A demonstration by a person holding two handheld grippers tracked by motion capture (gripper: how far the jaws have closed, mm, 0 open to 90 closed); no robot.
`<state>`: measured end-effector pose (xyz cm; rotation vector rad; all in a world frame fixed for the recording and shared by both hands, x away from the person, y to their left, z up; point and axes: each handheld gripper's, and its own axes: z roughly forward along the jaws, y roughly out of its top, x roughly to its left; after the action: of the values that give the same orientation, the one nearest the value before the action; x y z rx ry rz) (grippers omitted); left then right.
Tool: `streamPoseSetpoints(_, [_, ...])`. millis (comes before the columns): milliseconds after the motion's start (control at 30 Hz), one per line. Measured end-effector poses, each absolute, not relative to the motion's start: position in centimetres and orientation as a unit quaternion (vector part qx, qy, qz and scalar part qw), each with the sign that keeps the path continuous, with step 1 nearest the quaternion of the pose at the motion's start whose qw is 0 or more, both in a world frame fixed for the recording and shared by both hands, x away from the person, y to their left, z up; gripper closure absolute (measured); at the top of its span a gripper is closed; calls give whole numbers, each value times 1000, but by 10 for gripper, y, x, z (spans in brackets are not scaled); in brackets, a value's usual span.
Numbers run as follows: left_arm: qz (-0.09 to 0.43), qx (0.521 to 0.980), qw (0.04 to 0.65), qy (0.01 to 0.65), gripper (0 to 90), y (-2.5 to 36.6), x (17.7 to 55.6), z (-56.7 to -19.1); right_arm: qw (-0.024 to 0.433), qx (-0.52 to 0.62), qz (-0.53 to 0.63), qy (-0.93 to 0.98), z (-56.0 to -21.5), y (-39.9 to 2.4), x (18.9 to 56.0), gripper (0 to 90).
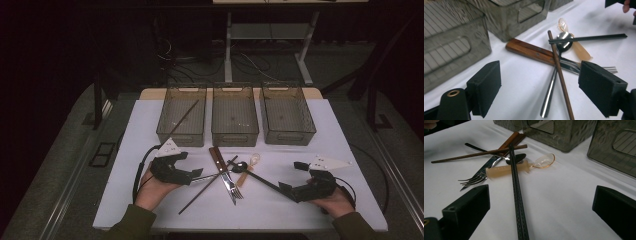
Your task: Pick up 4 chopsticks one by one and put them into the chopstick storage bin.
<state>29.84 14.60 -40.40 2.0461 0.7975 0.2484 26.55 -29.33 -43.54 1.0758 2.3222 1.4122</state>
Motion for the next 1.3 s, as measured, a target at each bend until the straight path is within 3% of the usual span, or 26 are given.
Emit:
streamPoseSetpoints(300, [86, 831, 444, 322, 229, 147, 287, -418, 111, 362, 484, 789, -435, -293, 266, 11])
streamPoseSetpoints(567, [70, 841, 445, 302, 484, 141, 277, -421, 112, 362, 483, 790, -435, -293, 266, 11])
streamPoseSetpoints(867, [43, 861, 418, 288, 675, 128, 276, -432, 110, 364, 480, 791, -436, -292, 268, 11])
streamPoseSetpoints(1300, [35, 873, 389, 291, 719, 119, 280, -443, 109, 363, 481, 791, -436, -292, 268, 11])
